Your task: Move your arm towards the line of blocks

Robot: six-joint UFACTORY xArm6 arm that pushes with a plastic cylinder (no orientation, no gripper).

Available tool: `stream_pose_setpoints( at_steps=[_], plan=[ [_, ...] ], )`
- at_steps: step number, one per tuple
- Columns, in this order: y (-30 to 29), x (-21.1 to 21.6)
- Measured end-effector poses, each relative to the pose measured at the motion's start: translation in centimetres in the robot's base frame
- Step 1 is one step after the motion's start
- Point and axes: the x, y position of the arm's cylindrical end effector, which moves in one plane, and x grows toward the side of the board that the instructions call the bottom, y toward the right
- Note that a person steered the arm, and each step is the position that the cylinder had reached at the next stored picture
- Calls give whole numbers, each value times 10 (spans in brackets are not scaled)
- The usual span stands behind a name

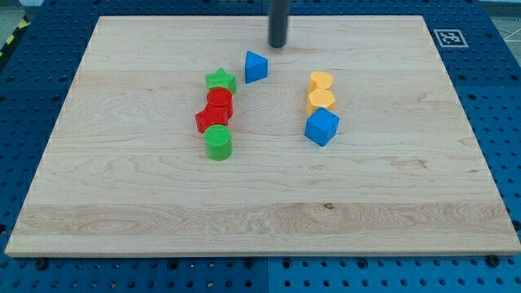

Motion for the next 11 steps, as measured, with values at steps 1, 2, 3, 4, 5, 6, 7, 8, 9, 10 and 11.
stream_pose_setpoints(
  at_steps=[1, 2, 3, 4, 5, 6, 7, 8, 9, 10, 11],
  plan=[
    [-52, 0],
    [-90, 0],
    [-102, 3],
    [-102, 14],
    [-102, 30],
    [-102, 32],
    [-102, 32],
    [-99, 32],
    [-95, 32],
    [-90, 38],
    [-86, 43]
  ],
)
